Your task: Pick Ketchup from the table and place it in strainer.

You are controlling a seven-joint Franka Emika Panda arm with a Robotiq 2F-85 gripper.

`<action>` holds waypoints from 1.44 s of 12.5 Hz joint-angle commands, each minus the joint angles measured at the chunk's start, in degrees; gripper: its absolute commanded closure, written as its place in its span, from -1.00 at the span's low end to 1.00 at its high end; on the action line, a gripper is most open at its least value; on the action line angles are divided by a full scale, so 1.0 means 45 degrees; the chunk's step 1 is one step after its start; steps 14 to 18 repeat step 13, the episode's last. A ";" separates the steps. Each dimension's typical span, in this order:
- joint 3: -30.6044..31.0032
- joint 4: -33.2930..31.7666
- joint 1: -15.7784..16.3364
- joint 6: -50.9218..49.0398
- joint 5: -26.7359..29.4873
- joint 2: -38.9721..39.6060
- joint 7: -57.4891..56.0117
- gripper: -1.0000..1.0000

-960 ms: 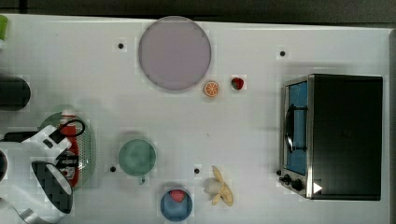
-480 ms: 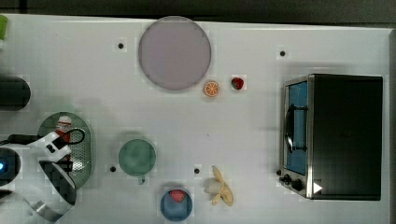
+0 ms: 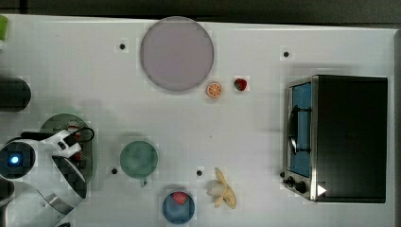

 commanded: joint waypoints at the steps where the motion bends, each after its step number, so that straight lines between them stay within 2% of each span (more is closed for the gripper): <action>1: -0.0102 0.0270 -0.0339 -0.0133 0.0023 -0.1168 0.0612 -1.00; 6: -0.0652 0.0578 -0.2226 -0.2483 0.0128 -0.3875 0.0669 -1.00; 10: -0.2262 0.1206 -0.3489 -0.5072 0.0146 -0.5836 0.0665 -1.00; 13: -0.4143 0.2305 -0.3843 -0.7222 0.0156 -0.6554 0.0540 -1.00; 18: -0.4143 0.2305 -0.3843 -0.7222 0.0156 -0.6554 0.0540 -1.00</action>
